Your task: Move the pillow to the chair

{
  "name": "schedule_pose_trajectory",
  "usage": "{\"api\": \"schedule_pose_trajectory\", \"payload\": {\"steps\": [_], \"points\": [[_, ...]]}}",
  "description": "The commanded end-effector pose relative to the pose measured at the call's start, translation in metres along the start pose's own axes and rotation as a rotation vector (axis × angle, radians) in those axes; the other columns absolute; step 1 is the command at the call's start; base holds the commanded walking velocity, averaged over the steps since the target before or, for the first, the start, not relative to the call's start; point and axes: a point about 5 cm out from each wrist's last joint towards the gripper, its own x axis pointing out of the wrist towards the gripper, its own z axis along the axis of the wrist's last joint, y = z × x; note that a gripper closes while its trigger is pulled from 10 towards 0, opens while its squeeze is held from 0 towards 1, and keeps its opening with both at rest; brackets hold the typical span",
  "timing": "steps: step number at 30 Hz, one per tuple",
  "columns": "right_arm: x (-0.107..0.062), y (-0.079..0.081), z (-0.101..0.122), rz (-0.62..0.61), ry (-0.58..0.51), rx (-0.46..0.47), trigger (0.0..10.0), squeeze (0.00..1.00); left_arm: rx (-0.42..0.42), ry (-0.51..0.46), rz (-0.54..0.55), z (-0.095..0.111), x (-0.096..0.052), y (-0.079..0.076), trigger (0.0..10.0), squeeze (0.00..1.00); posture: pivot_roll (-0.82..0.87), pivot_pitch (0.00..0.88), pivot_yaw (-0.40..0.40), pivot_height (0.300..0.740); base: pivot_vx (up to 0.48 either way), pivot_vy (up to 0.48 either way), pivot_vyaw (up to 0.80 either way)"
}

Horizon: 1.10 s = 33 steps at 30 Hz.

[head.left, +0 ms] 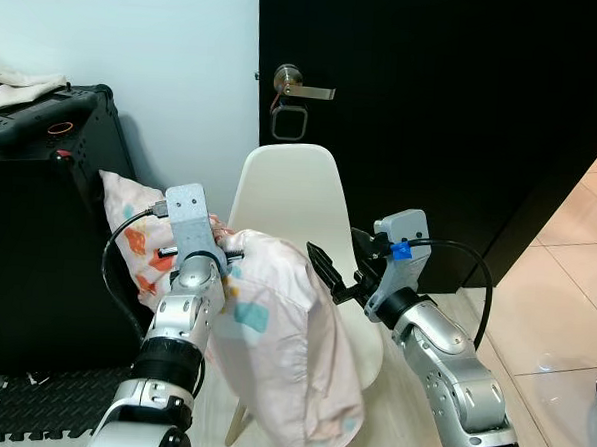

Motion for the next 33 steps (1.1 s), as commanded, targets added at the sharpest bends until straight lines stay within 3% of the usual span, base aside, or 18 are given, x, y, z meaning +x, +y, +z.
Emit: {"api": "schedule_pose_trajectory", "payload": {"steps": [1, 5, 11, 17, 20, 24, 29, 33], "points": [[0.0, 0.001, -0.003, 0.0, 0.02, -0.006, 10.0, 0.0, 0.019, -0.075, 0.007, 0.02, 0.002, -0.002, 10.0, 0.0, -0.09, 0.05, 0.032, 0.695, 0.0, 0.0, 0.0], [0.0, 0.0, -0.004, -0.007, 0.03, -0.007, 10.0, 0.0, 0.06, -0.1, -0.026, 0.027, 0.001, -0.012, 10.0, 0.0, -0.09, 0.054, 0.032, 0.675, 0.0, 0.0, 0.0], [0.0, -0.003, -0.005, -0.033, 0.044, -0.021, 10.0, 0.0, 0.083, -0.123, -0.011, 0.034, 0.006, -0.009, 10.0, 0.0, -0.09, 0.062, 0.032, 0.655, 0.0, 0.0, 0.0], [-0.003, -0.03, -0.003, -0.199, 0.048, -0.052, 10.0, 0.0, 0.101, -0.147, 0.023, 0.044, 0.012, -0.002, 10.0, 0.0, -0.09, 0.068, 0.035, 0.635, 0.0, 0.0, 0.0], [-0.01, -0.055, 0.002, -0.341, 0.036, -0.052, 10.0, 0.0, 0.118, -0.154, 0.028, 0.046, 0.013, -0.001, 10.0, 0.0, -0.09, 0.07, 0.036, 0.62, 0.0, 0.0, 0.0], [-0.017, -0.069, 0.007, -0.403, 0.019, -0.047, 10.0, 0.0, 0.148, -0.161, 0.014, 0.045, 0.013, -0.003, 10.0, 0.0, -0.09, 0.074, 0.038, 0.605, 0.0, 0.0, 0.0], [-0.018, -0.071, 0.008, -0.417, 0.016, -0.047, 10.0, 0.0, 0.176, -0.169, -0.001, 0.046, 0.013, -0.007, 10.0, 0.0, -0.09, 0.075, 0.038, 0.595, 0.0, 0.0, 0.0], [-0.017, -0.071, 0.008, -0.432, 0.016, -0.051, 10.0, 0.0, 0.2, -0.201, -0.136, 0.051, 0.013, -0.022, 10.0, 0.0, -0.09, 0.081, 0.042, 0.575, 0.0, 0.0, 0.0]]}}
